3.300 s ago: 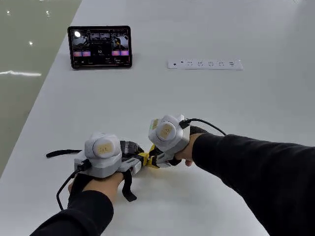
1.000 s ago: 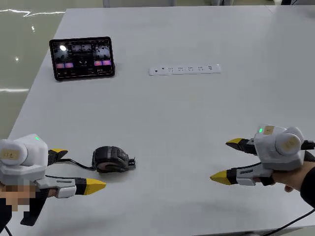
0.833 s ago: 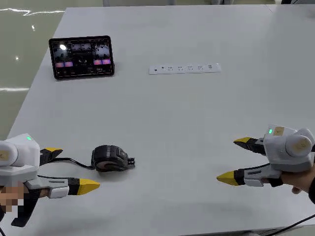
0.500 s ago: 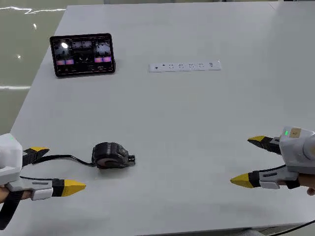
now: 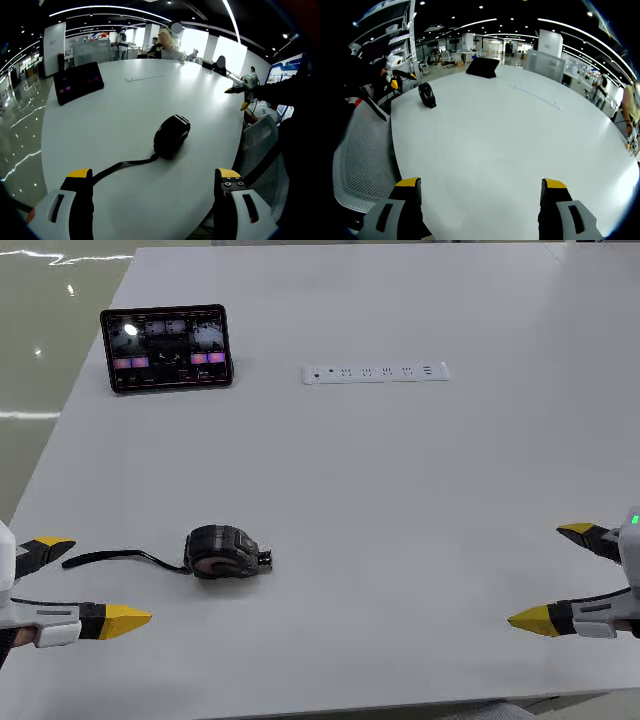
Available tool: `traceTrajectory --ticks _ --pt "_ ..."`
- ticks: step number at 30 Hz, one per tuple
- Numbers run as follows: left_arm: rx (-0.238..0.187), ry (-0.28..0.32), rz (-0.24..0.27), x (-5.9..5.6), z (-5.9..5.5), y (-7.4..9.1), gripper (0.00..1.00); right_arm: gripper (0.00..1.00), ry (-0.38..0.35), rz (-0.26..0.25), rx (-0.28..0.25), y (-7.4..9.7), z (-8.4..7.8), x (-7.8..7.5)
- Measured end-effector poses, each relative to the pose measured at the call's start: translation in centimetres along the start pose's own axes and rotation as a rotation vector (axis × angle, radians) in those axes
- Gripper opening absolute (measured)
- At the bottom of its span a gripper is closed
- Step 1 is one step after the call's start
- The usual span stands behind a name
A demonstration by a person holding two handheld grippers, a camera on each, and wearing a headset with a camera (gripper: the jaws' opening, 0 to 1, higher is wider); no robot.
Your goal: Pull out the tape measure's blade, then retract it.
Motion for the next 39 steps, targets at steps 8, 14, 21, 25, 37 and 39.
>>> traceTrajectory --ticks 8,14,21,25,37,39 --pt "0.014 -0.005 -0.008 0.2 0.3 0.1 0.99 0.99 0.001 -0.011 0.007 0.8 -0.8 0.2" --pt "0.021 -0.008 -0.015 0.3 0.4 -0.1 0.99 0.99 0.001 -0.009 0.006 0.9 -0.9 0.3" --pt "0.028 -0.006 -0.024 0.2 0.4 0.0 0.99 0.99 0.010 -0.005 -0.003 0.9 -0.6 0.3" --pt "0.028 0.003 -0.029 0.3 0.5 0.1 0.99 0.99 0.007 -0.014 -0.010 1.1 -0.6 0.0" --pt "0.022 -0.007 -0.024 0.4 0.9 0.4 0.99 0.99 0.011 -0.014 -0.010 1.4 -0.6 -0.4" --pt "0.023 -0.009 -0.022 0.5 1.0 0.3 0.99 0.99 0.012 -0.012 -0.010 1.4 -0.7 -0.4"
Point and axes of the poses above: the centre of the closed fingertips' face, and the gripper's own axes: y roughly backward along the fingers, x roughly to its left, z roughly out of its top, the point moved 5 cm from there along y, roughly backward along the fingers, and after that the axes turned 6 degrees about y, right-handed, at the moved point
